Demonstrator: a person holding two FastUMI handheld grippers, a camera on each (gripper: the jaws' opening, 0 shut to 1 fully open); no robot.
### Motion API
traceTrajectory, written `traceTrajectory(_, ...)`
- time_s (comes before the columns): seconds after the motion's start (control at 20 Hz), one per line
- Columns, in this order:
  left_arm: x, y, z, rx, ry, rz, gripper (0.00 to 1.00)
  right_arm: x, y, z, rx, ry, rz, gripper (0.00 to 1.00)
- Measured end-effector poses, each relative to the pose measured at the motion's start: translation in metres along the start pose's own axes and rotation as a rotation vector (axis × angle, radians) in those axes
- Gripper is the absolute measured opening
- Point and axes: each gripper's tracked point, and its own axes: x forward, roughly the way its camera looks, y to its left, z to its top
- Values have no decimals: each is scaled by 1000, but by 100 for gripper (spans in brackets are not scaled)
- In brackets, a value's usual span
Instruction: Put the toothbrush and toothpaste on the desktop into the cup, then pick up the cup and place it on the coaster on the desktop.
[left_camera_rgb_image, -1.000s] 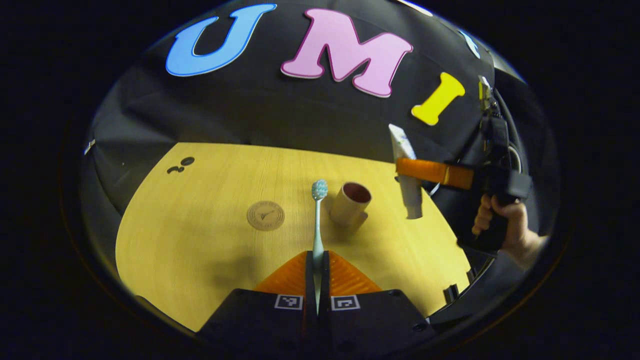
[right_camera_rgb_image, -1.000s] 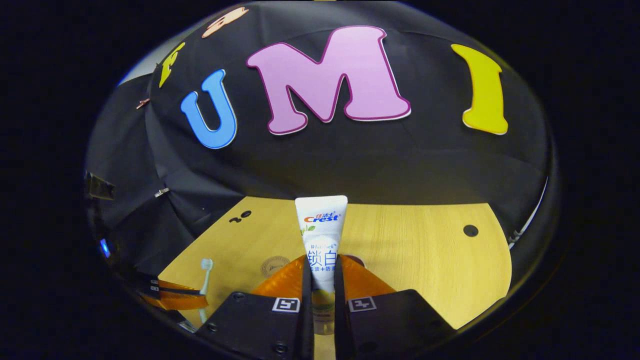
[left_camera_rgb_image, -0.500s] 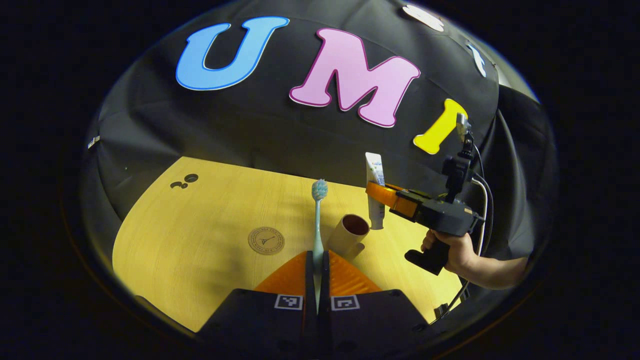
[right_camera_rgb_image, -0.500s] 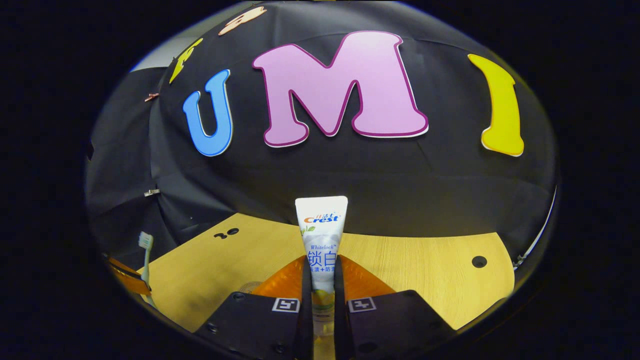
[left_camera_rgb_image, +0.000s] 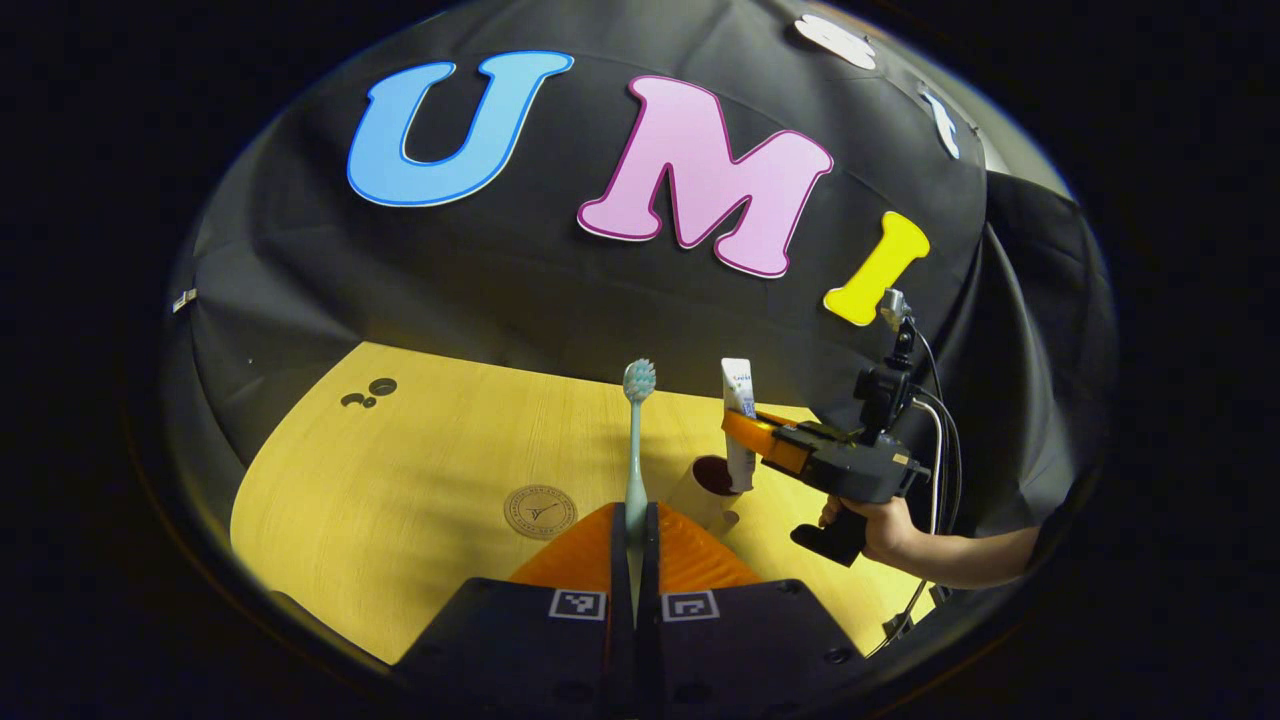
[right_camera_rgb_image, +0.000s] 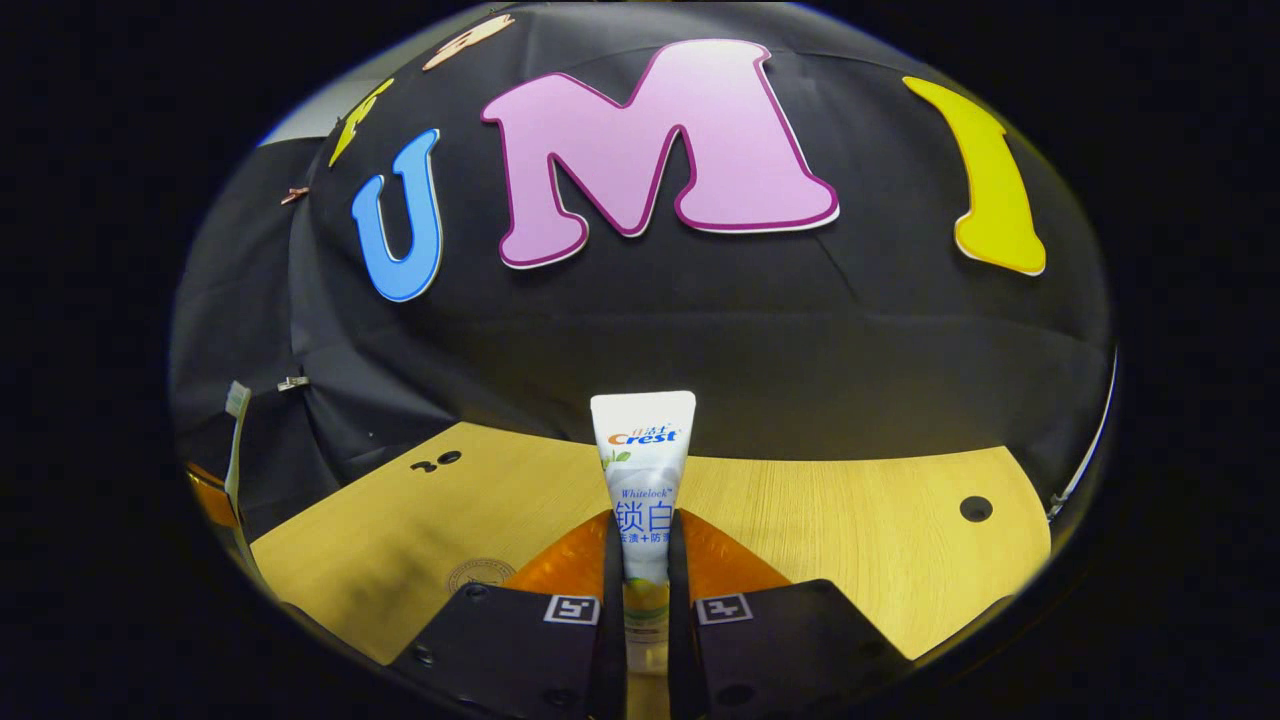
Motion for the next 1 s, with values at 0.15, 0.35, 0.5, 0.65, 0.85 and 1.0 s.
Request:
traceTrajectory(0.15, 1, -7, -3, 22, 10, -13, 6, 3, 5, -4, 7, -2, 8, 20)
traceTrajectory(0.35, 10, -11, -12, 46, 24, -23, 6, 10, 4, -31, -29, 59, -4, 19)
traceTrajectory(0.5, 10, -16, -19, 36, 34, -35, 6, 8, 5, -44, 23, 89, 7, 51)
traceTrajectory(0.65, 14, -20, -22, 29, 40, -42, 6, -1, -3, -35, 17, 67, -16, 95)
traceTrajectory(0.85, 27, -33, -13, 15, 4, -71, 6, -23, -17, -17, 16, 40, -39, 98)
traceTrajectory(1.0, 42, -50, 1, -4, -53, -114, 6, -45, -34, -8, 20, 24, -73, 98)
